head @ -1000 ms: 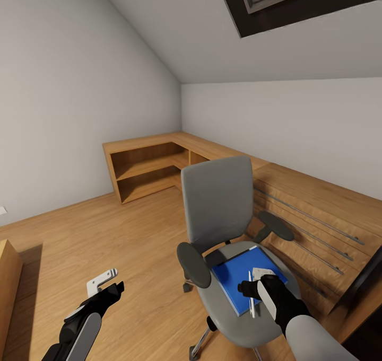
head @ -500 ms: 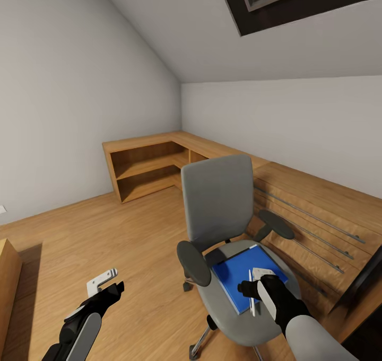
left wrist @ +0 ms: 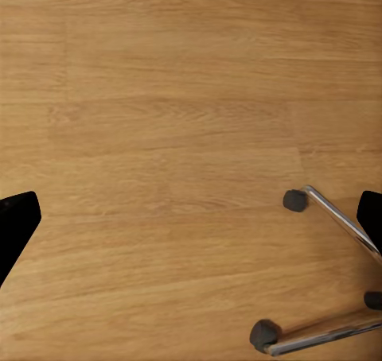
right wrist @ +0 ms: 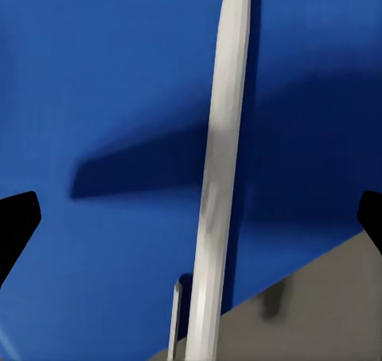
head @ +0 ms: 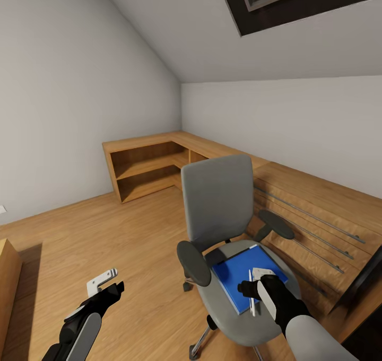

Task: In the bedroom, organize the workspace by keeping the computer under the desk, ensuring the monitor is on the desk, placing the keyboard on the desk next to the monitor, placing the mouse on the desk next to the keyboard, moving the folder from the swivel chair onto the desk next to the mouse, stacking the notebook on top of the folder with the pen on top of the notebook, and positioning the swivel chair next to the desk.

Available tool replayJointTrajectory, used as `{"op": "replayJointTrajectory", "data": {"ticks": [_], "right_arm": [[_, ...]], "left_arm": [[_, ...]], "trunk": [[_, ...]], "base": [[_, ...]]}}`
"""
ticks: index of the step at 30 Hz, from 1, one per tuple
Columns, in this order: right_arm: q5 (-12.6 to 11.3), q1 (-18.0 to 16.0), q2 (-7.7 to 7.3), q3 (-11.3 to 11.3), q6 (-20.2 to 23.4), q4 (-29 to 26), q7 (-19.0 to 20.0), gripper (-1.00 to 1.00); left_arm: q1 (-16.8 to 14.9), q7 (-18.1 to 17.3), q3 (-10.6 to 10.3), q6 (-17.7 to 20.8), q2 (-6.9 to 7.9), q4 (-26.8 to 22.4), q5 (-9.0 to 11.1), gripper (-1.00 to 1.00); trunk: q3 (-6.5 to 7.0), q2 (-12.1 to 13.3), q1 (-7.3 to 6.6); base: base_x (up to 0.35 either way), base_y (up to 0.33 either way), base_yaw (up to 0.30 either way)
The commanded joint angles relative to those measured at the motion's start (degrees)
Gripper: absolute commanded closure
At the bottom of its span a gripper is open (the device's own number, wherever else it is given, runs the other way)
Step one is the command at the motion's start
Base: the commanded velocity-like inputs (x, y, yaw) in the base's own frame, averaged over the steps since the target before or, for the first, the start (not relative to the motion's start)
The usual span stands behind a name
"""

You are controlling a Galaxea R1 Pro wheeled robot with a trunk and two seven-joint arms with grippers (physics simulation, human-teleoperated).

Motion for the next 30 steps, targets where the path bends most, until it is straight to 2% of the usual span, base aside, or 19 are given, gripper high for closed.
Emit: {"op": "replayJointTrajectory", "data": {"ticks": [1, 21, 23, 30], "right_arm": [[-0.3, 0.0, 0.06, -0.2, 0.2, -0.1, -0.3, -1.0], [-0.3, 0.0, 0.06, -0.2, 0.2, -0.1, -0.3, -1.0], [-0.3, 0.0, 0.06, -0.2, 0.2, -0.1, -0.3, -1.0], [-0.3, 0.0, 0.06, -0.1, 0.2, -0.1, -0.3, -1.0]], "left_arm": [[0.0, 0.6, -0.1, 0.0, 0.07, -0.1, 0.5, -1.0], [0.0, 0.6, -0.1, 0.0, 0.07, -0.1, 0.6, -1.0], [0.0, 0.6, -0.1, 0.0, 0.07, -0.1, 0.6, -1.0], [0.0, 0.6, -0.1, 0.0, 0.07, -0.1, 0.6, -1.0]], "trunk": [[-0.06, 0.0, 0.0], [-0.06, 0.0, 0.0], [-0.42, -0.8, 0.43], [-0.42, -0.8, 0.43]], "base": [[0.0, 0.0, 0.0], [0.0, 0.0, 0.0], [0.0, 0.0, 0.0], [0.0, 0.0, 0.0]]}}
